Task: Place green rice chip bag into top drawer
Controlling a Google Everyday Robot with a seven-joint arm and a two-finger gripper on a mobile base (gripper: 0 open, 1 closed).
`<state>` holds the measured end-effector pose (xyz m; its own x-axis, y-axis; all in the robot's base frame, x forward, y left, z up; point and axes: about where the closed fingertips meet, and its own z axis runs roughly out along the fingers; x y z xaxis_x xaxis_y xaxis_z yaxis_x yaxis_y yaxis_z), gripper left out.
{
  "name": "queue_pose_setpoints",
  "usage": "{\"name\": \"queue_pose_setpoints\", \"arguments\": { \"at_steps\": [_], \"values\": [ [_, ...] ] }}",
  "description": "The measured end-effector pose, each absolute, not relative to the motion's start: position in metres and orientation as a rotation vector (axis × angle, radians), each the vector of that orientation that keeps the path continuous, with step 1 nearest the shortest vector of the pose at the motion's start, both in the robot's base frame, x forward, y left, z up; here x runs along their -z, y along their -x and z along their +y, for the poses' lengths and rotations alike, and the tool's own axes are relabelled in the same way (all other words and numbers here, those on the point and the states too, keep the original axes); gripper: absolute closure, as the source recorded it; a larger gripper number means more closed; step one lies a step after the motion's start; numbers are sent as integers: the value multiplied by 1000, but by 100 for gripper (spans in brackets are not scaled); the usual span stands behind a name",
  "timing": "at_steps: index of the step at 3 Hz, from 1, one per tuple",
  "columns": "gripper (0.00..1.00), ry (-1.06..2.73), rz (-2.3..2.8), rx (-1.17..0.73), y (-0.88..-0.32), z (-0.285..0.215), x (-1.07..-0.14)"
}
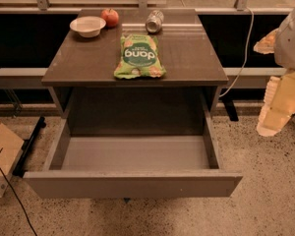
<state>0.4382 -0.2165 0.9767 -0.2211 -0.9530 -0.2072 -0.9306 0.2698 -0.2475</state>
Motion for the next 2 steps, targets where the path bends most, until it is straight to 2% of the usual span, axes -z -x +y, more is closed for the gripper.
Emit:
{"name": "queue_pose_setpoints", "arguments": {
  "at_steps": [1, 2],
  "values": [
    [0, 1718, 2226, 97, -439, -215, -977],
    [0, 1645, 2173, 53, -452, -192, -976]
  ]
}}
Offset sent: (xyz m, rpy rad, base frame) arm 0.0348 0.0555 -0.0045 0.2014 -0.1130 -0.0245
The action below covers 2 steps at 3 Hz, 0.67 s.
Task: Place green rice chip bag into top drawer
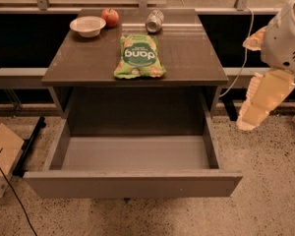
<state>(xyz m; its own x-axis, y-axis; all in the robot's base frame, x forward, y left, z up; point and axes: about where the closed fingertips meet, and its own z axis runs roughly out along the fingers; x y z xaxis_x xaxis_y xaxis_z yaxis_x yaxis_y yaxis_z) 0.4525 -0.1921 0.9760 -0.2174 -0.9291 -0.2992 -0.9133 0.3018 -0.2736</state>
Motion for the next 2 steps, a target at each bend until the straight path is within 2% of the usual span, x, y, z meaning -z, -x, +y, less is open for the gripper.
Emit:
{"name": "queue_pose_setpoints", "arguments": {
  "at_steps": [2],
  "values": [
    [0, 1443, 2051, -130, -500, -137, -964]
  ]
}}
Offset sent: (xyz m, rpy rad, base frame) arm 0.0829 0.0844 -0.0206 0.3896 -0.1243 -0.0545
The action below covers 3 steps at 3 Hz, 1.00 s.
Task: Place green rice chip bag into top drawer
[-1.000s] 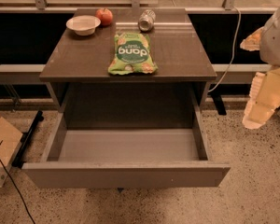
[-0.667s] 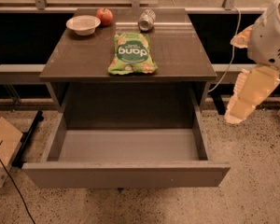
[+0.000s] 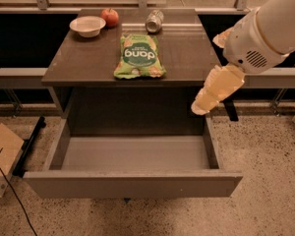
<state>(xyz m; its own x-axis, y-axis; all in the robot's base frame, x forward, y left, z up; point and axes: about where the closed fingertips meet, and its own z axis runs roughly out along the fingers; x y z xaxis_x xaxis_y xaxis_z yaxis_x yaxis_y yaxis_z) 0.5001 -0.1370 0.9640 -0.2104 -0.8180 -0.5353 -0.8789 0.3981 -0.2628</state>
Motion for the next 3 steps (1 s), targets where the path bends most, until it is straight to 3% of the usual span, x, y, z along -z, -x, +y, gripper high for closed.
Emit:
{"name": "queue_pose_setpoints", "arguments": {
  "at_steps": [2, 3],
  "values": [
    [0, 1367, 1976, -238, -563, -92, -952],
    [0, 1367, 1976, -238, -563, -92, -952]
  ]
}}
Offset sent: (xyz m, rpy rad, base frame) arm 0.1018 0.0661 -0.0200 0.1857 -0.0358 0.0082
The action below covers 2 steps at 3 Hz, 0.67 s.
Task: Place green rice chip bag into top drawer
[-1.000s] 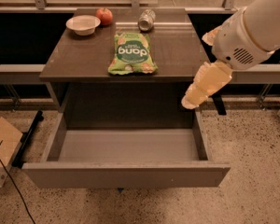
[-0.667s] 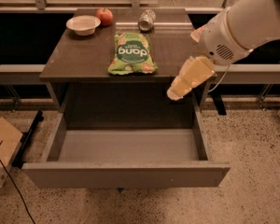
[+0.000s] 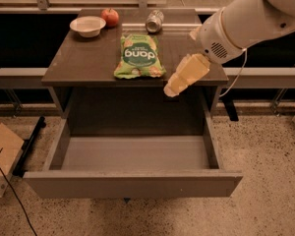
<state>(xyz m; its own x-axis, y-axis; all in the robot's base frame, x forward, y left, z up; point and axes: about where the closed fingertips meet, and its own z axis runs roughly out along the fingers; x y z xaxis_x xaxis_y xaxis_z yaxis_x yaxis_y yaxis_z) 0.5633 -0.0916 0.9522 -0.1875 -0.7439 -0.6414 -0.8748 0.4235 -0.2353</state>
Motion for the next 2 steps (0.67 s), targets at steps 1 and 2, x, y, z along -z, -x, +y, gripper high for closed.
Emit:
{"name": "queue_pose_setpoints", "arguments": {
  "at_steps": [1, 2],
  "values": [
    [0, 1341, 1962, -254, -572, -77, -949],
    [0, 1271, 1948, -324, -596, -52, -929]
  ]
}}
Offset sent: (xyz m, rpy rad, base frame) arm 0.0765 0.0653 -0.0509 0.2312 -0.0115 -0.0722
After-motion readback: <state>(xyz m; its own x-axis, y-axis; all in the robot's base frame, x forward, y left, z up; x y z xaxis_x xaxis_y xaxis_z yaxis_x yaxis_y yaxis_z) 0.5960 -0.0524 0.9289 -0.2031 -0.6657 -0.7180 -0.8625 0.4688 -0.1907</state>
